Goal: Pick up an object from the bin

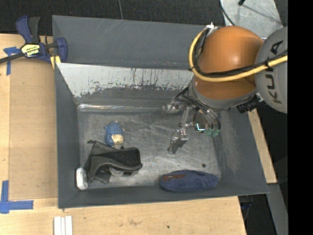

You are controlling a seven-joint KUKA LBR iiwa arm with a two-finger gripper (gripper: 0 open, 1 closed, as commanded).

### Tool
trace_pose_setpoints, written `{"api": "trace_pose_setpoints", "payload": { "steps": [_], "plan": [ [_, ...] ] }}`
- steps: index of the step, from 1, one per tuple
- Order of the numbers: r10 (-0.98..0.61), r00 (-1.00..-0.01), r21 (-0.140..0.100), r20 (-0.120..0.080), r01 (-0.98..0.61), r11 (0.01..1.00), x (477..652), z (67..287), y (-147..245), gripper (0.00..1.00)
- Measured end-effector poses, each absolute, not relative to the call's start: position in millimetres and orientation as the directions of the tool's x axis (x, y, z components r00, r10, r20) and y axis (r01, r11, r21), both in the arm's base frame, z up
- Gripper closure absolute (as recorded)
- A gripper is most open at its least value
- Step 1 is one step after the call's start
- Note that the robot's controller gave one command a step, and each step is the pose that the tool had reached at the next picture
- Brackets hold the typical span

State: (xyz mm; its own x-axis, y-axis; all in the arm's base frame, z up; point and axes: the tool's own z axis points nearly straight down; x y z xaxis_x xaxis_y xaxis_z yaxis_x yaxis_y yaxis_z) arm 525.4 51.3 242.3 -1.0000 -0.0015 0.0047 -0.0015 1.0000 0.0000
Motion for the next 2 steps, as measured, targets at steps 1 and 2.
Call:
{"api": "trace_pose_setpoints", "payload": {
  "steps": [1, 2],
  "plan": [
    [0.045, -0.999, 0.001, 0.006, 0.045, 0.999, 517.3, 152.9, 118.9, 0.0],
    [0.087, -0.996, 0.001, -0.014, 0.087, 0.996, 505.4, 118.5, 129.9, 0.0]
  ]
}}
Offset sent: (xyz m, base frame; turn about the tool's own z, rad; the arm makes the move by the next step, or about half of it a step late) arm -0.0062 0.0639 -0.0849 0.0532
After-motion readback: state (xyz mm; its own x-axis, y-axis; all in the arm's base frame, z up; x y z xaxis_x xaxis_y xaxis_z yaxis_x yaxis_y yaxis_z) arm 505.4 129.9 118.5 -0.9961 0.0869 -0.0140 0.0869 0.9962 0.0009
